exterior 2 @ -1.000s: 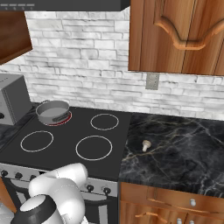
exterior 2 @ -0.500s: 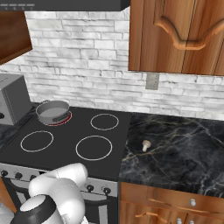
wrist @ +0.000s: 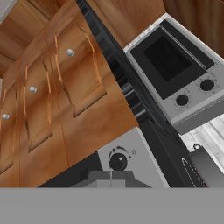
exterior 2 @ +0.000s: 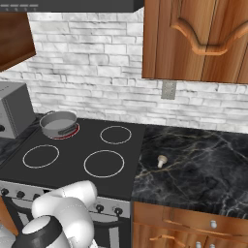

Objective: Turn on the burner for the pot on the stove. Wait thirty seconds for the pot to heat up. Then add the mushroom to the pot.

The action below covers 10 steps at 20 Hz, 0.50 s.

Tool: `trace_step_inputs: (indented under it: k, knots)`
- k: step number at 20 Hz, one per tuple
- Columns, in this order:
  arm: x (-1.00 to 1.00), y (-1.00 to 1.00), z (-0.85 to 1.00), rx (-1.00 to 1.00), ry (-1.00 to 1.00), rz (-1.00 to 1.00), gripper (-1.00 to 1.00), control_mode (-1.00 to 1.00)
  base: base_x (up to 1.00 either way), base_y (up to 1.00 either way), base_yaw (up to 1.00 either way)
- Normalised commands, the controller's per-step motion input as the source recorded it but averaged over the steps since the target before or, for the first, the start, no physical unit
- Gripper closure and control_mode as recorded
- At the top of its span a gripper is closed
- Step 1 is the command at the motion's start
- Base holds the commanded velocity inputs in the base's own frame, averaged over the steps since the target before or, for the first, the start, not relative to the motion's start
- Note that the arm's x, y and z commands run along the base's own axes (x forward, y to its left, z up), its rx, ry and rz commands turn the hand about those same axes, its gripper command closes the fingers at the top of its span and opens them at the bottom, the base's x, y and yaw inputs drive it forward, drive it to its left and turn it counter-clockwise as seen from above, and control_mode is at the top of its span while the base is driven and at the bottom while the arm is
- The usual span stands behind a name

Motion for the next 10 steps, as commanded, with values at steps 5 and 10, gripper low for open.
trace_step_inputs:
  k: [5,10]
  knots:
    - [0.00,0.00,0.00,0.00,0.00,0.00,1.00,-1.00,0.00,0.00,0.00]
    - [0.00,0.00,0.00,0.00,0.00,0.00,1.00,-1.00,0.00,0.00,0.00]
